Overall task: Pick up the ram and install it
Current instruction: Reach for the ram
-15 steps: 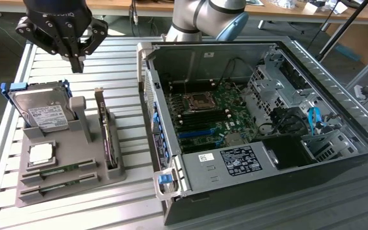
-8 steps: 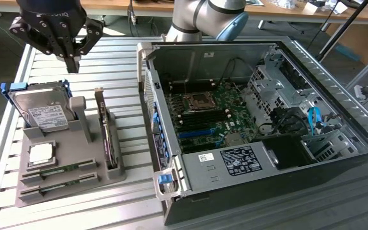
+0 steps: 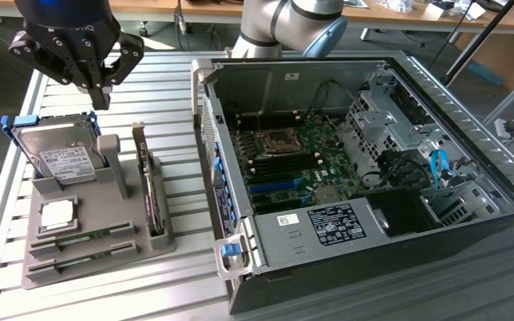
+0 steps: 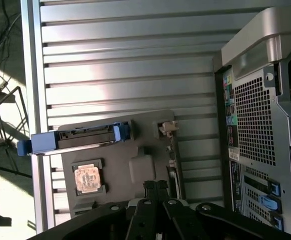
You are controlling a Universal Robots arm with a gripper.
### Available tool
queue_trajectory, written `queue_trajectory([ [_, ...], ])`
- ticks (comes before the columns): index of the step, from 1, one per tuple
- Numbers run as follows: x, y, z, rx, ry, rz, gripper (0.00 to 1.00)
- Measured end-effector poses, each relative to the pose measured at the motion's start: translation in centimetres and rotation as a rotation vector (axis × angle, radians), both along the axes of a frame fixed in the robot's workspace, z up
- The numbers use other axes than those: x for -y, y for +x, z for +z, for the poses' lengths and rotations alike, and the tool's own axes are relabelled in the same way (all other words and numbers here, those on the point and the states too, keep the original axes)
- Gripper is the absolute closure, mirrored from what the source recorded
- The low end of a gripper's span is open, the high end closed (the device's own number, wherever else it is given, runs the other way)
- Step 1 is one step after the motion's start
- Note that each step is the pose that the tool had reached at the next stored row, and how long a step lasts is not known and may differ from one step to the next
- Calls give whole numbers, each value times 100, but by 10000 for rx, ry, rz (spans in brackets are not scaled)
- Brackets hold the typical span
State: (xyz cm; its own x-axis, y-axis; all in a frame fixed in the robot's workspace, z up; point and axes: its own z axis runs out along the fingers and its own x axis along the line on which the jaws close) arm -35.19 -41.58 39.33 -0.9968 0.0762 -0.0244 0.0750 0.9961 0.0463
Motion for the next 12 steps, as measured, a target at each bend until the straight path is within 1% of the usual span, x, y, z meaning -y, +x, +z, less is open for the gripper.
queue_trajectory([
  [6,119,0,1,-1,-1,3,89],
  [9,194,0,0,-1,0,3,89],
  [12,255,0,0,-1,-1,4,89],
])
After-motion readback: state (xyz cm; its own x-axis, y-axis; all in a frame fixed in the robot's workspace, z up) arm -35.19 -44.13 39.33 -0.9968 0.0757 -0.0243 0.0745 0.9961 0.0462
